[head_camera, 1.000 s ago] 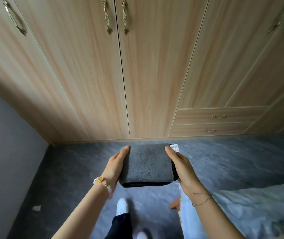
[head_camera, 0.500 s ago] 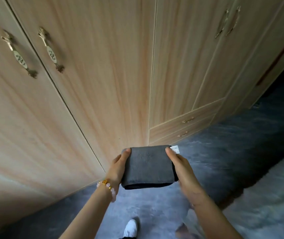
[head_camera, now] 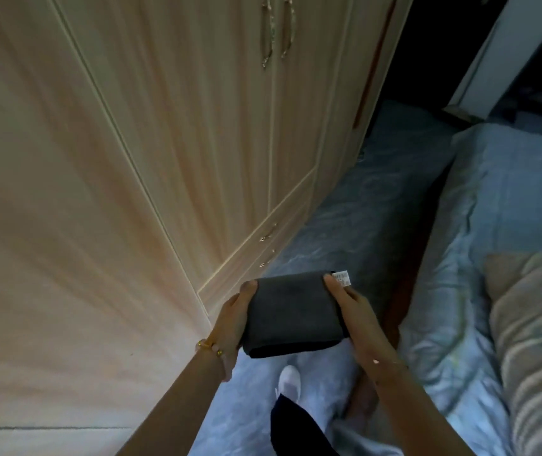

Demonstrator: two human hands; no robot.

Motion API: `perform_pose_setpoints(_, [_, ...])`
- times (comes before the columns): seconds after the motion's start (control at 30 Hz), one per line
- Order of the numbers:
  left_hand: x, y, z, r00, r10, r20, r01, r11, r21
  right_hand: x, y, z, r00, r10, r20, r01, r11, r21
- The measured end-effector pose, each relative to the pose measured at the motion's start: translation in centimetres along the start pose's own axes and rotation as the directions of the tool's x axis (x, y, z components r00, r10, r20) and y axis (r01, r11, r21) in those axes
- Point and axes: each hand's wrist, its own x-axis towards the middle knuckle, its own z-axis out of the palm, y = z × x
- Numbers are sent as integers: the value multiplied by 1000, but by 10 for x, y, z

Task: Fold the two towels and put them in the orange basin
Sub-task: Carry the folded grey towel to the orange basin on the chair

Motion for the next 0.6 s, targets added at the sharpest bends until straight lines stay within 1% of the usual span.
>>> perform_pose_setpoints(0.1, [38,24,28,999,6,54,-8,1000,23,40,-10,-16,996,32,-81,-27,998,61])
perform_pose_setpoints(0.23, [86,63,77,993,2,116,-11,997,80,89,-39,-46,990,38,-136,-20,991,131])
perform_pose_setpoints(0.37, [119,94,123,982,44,185,-67,991,120,131,-63,-80,980,12,-201,22,986,167])
perform_pose_setpoints(0.6, [170,130,182,964,16,265,-79,970,230,186,-84,-119,960,9,-281,57,972,228])
